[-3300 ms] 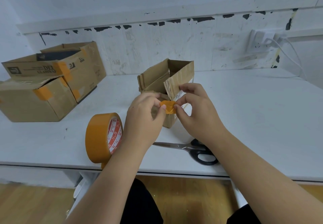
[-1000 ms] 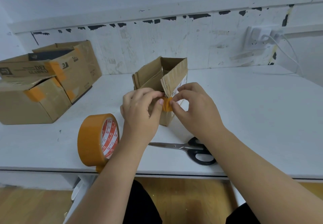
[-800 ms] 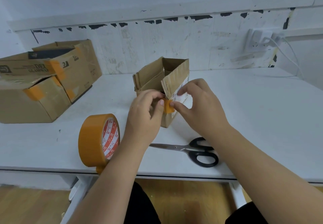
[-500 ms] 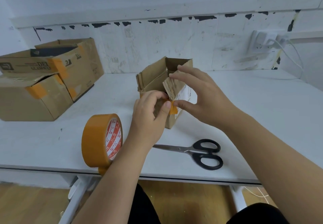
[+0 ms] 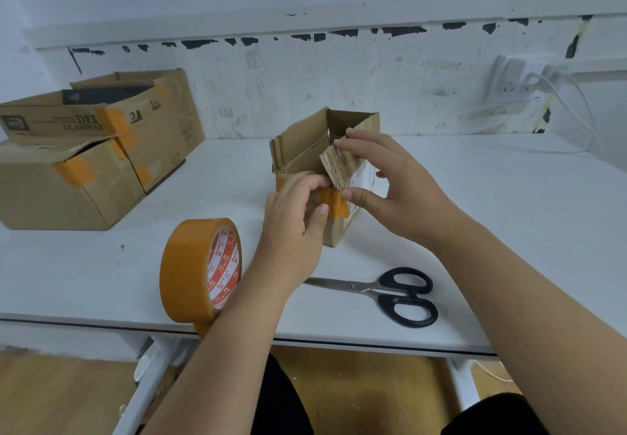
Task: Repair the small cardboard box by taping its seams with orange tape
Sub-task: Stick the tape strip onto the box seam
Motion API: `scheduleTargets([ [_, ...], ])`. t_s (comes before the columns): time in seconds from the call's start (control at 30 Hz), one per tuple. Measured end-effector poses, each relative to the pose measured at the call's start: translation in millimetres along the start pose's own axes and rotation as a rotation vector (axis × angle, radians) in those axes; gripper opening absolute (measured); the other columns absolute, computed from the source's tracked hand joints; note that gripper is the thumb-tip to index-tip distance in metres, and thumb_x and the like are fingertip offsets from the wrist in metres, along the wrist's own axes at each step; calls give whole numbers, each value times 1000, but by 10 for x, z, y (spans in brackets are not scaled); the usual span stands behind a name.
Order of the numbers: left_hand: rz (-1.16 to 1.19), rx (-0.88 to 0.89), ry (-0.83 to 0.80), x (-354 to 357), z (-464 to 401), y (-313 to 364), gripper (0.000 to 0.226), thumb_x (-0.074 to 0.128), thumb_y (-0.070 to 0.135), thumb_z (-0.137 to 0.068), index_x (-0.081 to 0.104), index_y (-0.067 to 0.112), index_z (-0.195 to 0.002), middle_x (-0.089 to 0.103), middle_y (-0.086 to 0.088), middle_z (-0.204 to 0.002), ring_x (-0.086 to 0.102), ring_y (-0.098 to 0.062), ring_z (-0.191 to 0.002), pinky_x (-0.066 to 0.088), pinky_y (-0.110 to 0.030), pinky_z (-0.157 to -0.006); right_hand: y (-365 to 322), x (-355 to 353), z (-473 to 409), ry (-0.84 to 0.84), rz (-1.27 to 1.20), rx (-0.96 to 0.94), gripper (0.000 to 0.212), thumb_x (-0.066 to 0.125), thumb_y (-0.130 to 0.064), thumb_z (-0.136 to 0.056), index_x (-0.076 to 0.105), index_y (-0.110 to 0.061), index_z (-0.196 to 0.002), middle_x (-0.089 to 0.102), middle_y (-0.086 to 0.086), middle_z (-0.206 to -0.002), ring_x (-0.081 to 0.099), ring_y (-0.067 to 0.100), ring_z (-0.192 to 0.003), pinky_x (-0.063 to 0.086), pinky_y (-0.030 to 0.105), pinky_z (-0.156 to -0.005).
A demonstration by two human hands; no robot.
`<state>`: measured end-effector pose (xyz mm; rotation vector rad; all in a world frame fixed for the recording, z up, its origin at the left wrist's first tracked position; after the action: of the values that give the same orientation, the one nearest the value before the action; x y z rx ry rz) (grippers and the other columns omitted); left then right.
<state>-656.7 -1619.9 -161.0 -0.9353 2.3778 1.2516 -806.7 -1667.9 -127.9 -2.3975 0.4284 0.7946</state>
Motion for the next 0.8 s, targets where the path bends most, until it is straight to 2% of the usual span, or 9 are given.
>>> scheduleTargets([
  [0.17,12,-14,-16,-2,33,33,31,51,16,-94,49,26,-123,45,15,-121,39,-13,-107,41,-32,-94,48,101,49,-106,83,-49,83,80,-29,-76,36,-24,-146,28,-1,-156,27,10,-140,16,14,-111],
  [0.27,6,-17,-34,5,31,36,35,52,14,-93,48,26,-125,46,12,-126,39,-16,-110,41,-38,-98,64,128,32,-81,141,-71,86,80,-36,-74,35,-24,-146,30,1,-155,32,20,-139,20,25,-111],
  [0.33,-9,-27,-50,15,34,22,37,51,14,-94,46,27,-127,44,11,-130,38,-17,-114,41,-42,-100,70,127,22,-72,150,-89,85,79,-39,-75,36,-24,-146,31,1,-154,33,21,-139,22,28,-111],
  [0.47,-7,-41,-65,21,49,5,42,52,12,-93,43,29,-130,41,14,-135,36,-17,-118,39,-46,-102,59,115,34,-70,145,-116,82,77,-38,-77,36,-21,-146,32,3,-154,31,16,-138,20,18,-110],
  [0.57,-12,-43,-77,24,52,9,44,53,11,-92,42,31,-130,40,15,-136,36,-16,-118,39,-45,-102,37,92,32,-54,148,-131,80,78,-32,-77,39,-19,-145,35,3,-152,31,9,-132,32,21,-98],
  [0.63,-5,-45,-88,30,50,10,46,54,11,-91,42,32,-130,39,17,-136,35,-16,-119,39,-45,-103,38,72,27,-34,161,-136,77,79,-25,-77,41,-19,-144,37,2,-151,34,9,-129,34,22,-95],
  [0.73,5,-29,-85,33,51,10,41,50,13,-93,43,30,-130,41,15,-135,35,-15,-120,38,-44,-104,48,84,25,-34,177,-136,78,79,-18,-77,41,-20,-144,38,2,-151,36,12,-131,33,21,-99],
  [0.8,12,-25,-68,29,53,-5,36,46,19,-96,45,29,-130,43,14,-135,36,-15,-119,38,-43,-103,59,95,39,-50,192,-141,79,79,-19,-77,38,-20,-146,35,2,-153,35,15,-136,25,16,-106],
])
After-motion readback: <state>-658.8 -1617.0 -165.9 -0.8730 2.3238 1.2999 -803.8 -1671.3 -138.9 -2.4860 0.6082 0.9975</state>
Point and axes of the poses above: each hand's wrist, its own z-axis away from the middle knuckle, its own x-axis out of the palm, y = z × x, the point moved 5 cm from there along -z, towards the middle knuckle
